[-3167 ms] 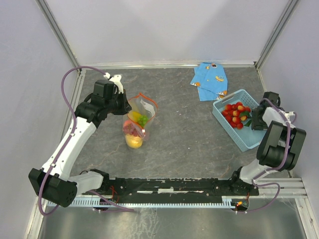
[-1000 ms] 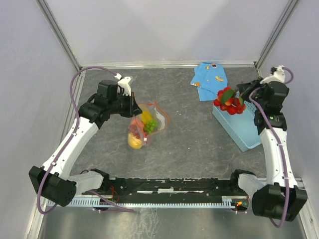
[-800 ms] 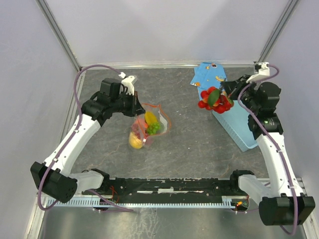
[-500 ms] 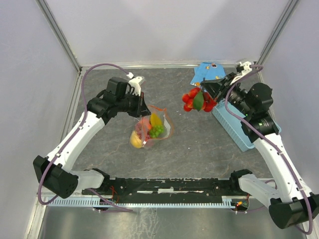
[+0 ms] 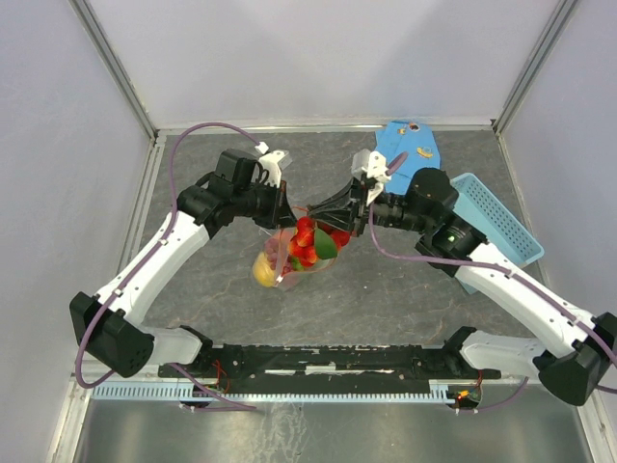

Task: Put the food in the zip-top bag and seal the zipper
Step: Place the fake fruit in the zipper food storage bag.

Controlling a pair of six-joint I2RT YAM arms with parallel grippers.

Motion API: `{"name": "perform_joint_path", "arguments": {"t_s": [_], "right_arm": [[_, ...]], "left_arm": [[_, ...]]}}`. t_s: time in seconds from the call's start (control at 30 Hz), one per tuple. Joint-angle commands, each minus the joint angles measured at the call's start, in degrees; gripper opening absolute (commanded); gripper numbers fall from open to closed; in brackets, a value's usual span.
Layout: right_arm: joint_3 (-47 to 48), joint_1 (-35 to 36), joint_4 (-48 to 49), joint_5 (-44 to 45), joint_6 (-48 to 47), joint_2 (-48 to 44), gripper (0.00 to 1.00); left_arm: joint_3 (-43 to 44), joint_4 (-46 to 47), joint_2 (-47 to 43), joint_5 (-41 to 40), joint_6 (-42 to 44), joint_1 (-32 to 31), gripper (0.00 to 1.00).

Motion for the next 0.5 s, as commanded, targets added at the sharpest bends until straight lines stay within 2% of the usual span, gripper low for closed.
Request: {"name": "perform_joint_path", "arguments": {"t_s": [0.0, 0.13, 0.47], "right_arm": [[-0.6, 1.1, 8.1, -4.3, -6.0, 2.1, 0.02], [-3.4, 1.3, 12.5, -4.5, -8.6, 4.5, 0.02], [-3.5, 3.3, 12.8, -10.6, -11.8, 9.9, 0.02]], "left_arm": [[2.7, 1.2, -0.4, 2.1, 2.8, -0.5, 0.03], [2.5, 1.3, -0.4, 2.1, 2.9, -0.8, 0.03], [2.6, 1.3, 0.2, 2.0, 2.7, -1.0, 0.03]]}}
